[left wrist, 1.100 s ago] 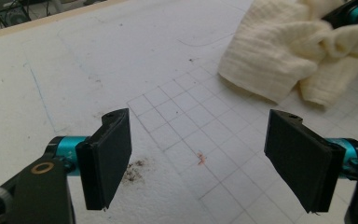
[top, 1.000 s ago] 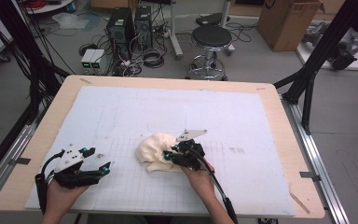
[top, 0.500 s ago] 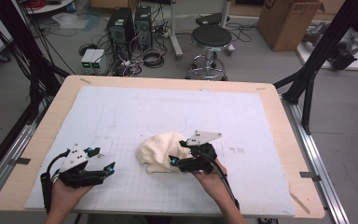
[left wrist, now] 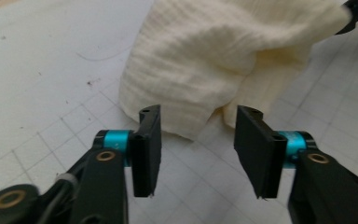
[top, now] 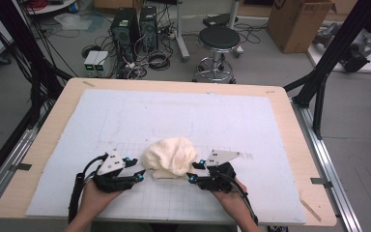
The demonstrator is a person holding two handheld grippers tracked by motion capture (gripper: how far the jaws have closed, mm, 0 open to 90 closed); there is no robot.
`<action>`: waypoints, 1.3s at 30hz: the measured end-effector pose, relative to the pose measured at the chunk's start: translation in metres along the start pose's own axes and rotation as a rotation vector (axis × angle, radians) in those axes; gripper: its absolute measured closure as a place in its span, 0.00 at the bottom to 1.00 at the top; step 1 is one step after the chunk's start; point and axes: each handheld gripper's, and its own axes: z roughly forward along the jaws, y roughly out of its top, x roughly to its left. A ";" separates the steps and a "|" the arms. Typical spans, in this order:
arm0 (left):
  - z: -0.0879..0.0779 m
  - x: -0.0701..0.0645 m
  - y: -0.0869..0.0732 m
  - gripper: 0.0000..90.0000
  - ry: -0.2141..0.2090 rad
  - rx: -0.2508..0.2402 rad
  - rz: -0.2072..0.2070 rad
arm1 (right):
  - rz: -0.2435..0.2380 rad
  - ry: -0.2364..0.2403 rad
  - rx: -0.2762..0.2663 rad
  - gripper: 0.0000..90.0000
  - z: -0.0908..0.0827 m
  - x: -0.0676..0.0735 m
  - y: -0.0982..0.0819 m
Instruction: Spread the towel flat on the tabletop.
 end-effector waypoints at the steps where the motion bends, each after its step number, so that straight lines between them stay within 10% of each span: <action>1: 0.006 0.000 0.001 0.61 -0.015 0.017 -0.005 | 0.002 0.006 0.011 0.68 0.004 -0.002 -0.001; 10: 0.035 0.002 0.007 0.74 -0.023 0.085 -0.002 | 0.015 0.035 0.095 0.67 0.025 -0.008 -0.007; 17: 0.033 0.000 0.009 0.91 -0.028 0.083 0.020 | 0.020 0.028 0.042 0.68 -0.002 -0.004 -0.006; 39: -0.021 0.034 0.011 0.93 0.029 -0.126 -0.142 | -0.006 0.027 0.132 0.99 0.020 -0.007 -0.006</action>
